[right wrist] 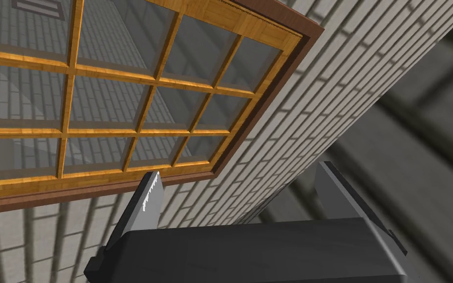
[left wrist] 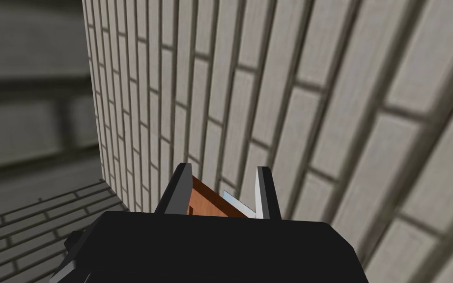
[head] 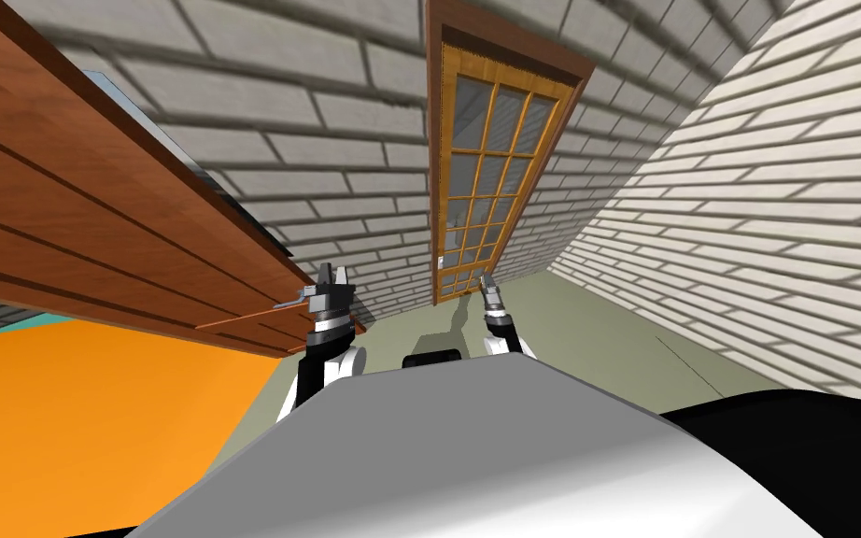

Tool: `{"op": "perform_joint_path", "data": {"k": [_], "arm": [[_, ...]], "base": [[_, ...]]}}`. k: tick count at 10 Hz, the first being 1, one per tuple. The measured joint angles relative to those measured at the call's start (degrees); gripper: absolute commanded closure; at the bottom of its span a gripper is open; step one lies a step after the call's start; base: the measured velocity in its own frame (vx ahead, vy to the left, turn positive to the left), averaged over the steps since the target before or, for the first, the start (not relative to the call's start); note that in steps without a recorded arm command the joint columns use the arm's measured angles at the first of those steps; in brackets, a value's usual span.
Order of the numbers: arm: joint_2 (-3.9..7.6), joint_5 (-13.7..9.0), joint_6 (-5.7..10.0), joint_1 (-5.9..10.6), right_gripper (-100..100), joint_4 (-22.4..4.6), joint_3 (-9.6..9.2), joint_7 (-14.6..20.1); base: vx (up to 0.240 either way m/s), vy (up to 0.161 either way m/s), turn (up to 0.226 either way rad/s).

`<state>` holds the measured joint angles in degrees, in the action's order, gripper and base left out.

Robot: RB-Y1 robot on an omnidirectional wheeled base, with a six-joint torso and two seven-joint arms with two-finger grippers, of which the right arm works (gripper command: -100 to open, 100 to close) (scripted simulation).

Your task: Pull the door open

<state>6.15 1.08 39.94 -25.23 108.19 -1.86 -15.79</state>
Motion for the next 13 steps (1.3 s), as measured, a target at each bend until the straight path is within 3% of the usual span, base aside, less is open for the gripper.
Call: {"op": "perform_joint_path", "data": {"k": [5,10,13], "arm": [[1.33,0.92,2.54,0.86,-100,-6.60,-0.11,-5.65],[2.60,1.93,3.71,1.79,-100,-11.99,-0.34,-11.60],[3.33,2.52,5.29,2.45,-100,-16.16,-0.44,-15.22]], "base": [[0.098,0.033,0.005],[0.100,0.029,0.005],[0.102,0.026,0.004]]}}
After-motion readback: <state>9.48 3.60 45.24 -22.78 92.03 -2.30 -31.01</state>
